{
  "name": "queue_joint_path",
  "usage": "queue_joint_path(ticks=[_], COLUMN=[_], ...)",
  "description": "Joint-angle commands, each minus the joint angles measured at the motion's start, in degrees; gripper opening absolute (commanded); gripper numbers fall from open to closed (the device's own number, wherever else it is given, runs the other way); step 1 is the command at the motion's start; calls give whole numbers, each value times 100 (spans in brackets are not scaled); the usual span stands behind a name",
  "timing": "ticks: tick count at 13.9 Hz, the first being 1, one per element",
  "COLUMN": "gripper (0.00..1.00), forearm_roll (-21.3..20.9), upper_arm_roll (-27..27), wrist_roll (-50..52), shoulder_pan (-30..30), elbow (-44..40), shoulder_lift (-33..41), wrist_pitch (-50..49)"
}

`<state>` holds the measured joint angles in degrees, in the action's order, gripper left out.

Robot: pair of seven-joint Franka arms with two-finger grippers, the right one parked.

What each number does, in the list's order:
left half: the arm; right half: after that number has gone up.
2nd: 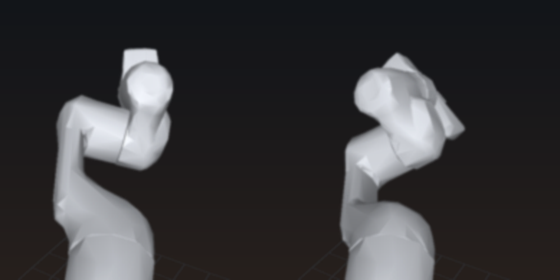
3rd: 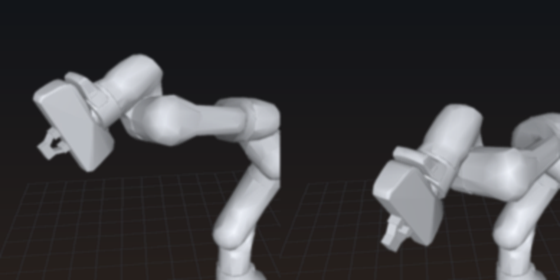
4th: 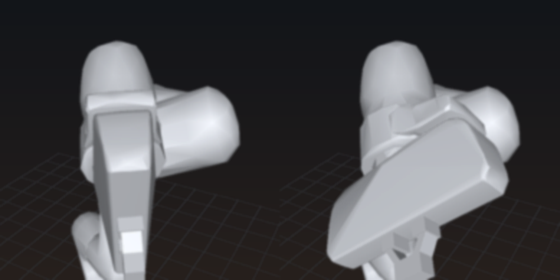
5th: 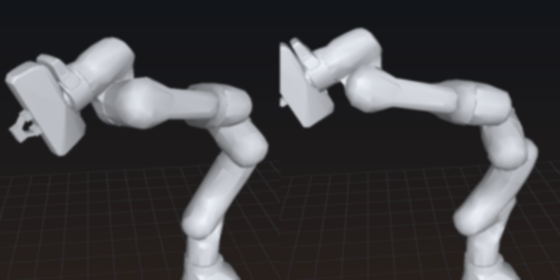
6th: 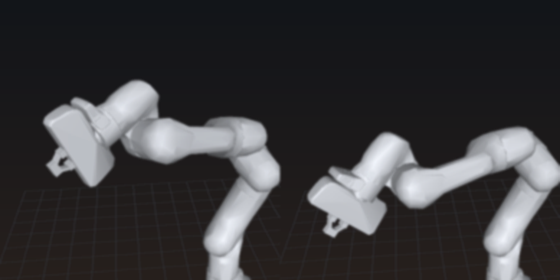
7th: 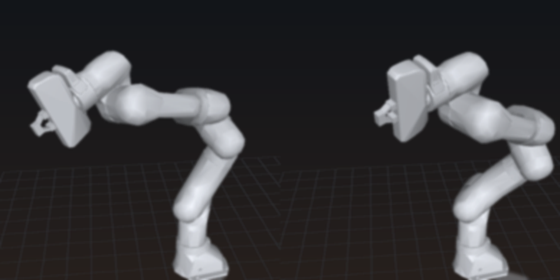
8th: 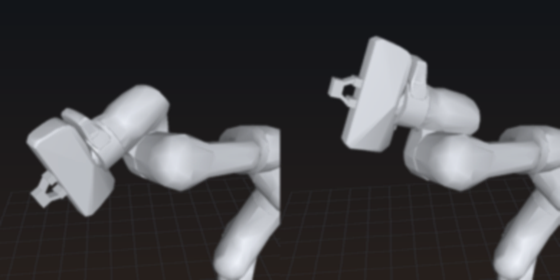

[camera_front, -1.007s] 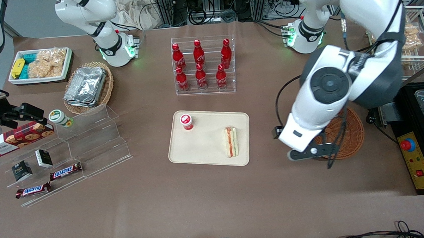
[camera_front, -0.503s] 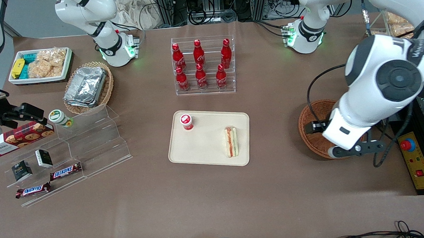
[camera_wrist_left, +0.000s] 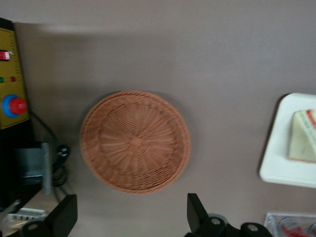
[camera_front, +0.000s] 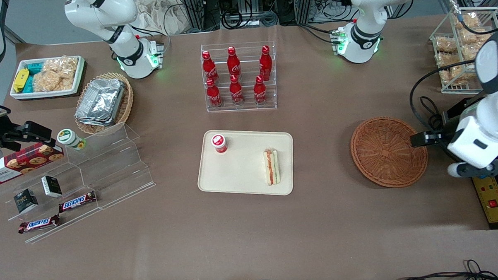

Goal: Place sandwich from basket to tray

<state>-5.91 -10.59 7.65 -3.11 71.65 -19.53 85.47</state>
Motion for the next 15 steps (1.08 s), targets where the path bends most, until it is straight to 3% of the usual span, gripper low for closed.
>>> queue_joint_path(ticks=[1, 3, 10, 15], gripper=[100, 100, 100, 100], forearm_roll=[108, 108, 81, 213], upper_arm_roll=[688, 1014, 1165, 1165], wrist_roll=[-228, -237, -272, -229], shoulder_pan=[608, 925, 1067, 1006], elbow=[752, 1104, 2246, 2153], shoulder_lift=[712, 1011, 1942, 2015], wrist_pitch=[22, 92, 741, 857])
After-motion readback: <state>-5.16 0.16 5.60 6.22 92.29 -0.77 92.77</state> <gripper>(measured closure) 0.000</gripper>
